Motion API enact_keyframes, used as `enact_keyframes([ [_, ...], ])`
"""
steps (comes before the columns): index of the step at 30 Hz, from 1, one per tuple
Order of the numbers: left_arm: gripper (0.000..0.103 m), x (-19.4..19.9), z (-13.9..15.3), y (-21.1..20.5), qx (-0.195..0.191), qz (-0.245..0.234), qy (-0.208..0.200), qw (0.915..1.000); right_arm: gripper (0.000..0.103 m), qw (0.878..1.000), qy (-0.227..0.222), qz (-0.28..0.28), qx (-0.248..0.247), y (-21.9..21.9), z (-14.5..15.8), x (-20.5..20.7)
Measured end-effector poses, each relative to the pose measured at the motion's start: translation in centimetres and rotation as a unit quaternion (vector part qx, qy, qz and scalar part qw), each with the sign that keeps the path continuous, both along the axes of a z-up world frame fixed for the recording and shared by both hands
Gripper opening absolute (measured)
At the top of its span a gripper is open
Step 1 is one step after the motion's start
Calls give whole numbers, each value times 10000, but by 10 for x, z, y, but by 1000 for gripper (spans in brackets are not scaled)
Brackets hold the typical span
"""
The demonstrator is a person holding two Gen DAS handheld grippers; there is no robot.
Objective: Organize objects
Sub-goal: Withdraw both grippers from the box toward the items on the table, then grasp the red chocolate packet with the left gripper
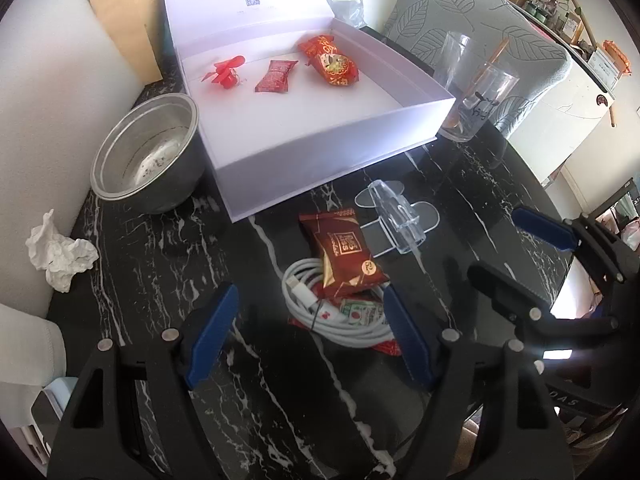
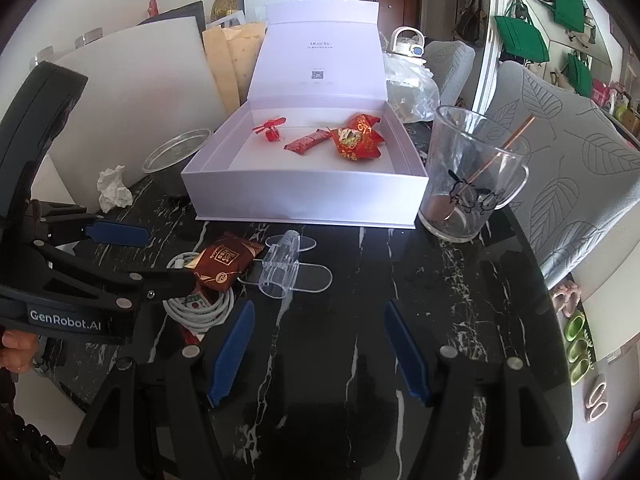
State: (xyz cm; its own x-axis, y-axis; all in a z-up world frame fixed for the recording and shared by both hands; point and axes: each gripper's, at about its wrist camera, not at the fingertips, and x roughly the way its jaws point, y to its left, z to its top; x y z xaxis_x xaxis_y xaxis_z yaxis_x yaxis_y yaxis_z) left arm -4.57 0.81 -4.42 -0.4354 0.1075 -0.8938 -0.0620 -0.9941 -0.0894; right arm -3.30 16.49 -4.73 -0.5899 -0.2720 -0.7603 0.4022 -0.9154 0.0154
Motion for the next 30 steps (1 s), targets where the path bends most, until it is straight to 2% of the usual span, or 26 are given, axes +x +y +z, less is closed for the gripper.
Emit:
enact_keyframes([
  [9, 74, -19, -10, 5, 11, -221, -127, 9997, 68, 9994, -140, 290, -96, -7, -13, -23],
  [16, 74, -37, -19, 6, -221, -270, -228, 9991, 68, 9985, -250, 456, -140, -12, -23, -41],
  [23, 74, -53, -25, 0, -130, -255, -327, 9991, 68, 9972, -353, 605, -255, -18, -29, -58],
  [30, 74, -56, -29, -7, 60, -245, -406, 9989, 67, 9966, -378, 722, -148, -25, -37, -64],
])
